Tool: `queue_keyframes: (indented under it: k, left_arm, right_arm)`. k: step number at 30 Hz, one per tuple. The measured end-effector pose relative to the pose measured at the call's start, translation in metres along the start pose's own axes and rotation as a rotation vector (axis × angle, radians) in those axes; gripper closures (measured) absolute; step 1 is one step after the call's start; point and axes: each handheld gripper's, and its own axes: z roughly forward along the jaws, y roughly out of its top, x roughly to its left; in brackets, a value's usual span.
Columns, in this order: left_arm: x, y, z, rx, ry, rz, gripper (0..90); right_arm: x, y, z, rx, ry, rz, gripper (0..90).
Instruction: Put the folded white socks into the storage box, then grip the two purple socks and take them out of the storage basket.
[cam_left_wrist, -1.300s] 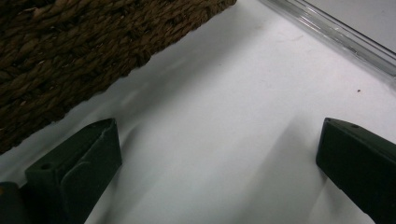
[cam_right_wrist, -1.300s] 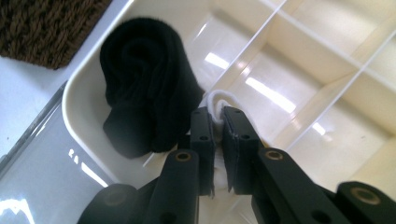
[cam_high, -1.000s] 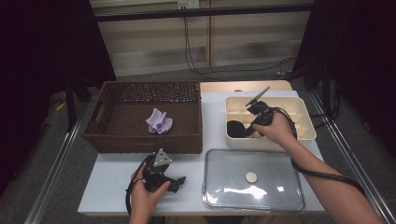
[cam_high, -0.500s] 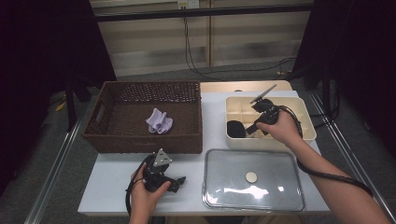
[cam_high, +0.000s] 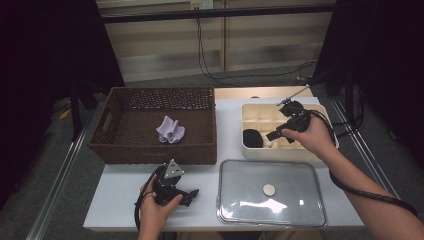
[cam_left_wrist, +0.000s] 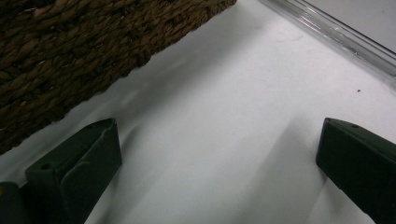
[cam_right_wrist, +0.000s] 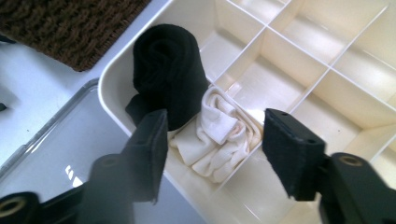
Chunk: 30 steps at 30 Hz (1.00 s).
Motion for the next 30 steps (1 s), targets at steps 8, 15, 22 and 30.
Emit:
queue_keyframes:
  k: [8, 15, 22, 30]
  left_arm:
    - [0.000, 0.000, 0.000, 0.000, 0.002, 0.000, 0.0]
    - [0.000, 0.000, 0.000, 0.000, 0.003, 0.001, 0.0]
    - [0.000, 0.000, 0.000, -0.003, 0.002, 0.001, 0.0]
    - [0.000, 0.000, 0.000, -0.003, 0.001, 0.001, 0.0]
  right_arm:
    - [0.011, -0.007, -0.009, -0.049, 0.037, -0.040, 25.3]
    - [0.023, -0.014, -0.011, -0.060, 0.058, -0.073, 19.6]
    - [0.039, -0.018, -0.011, -0.059, 0.076, -0.128, 16.5]
    - [0.062, -0.024, -0.007, -0.065, 0.077, -0.202, 14.3]
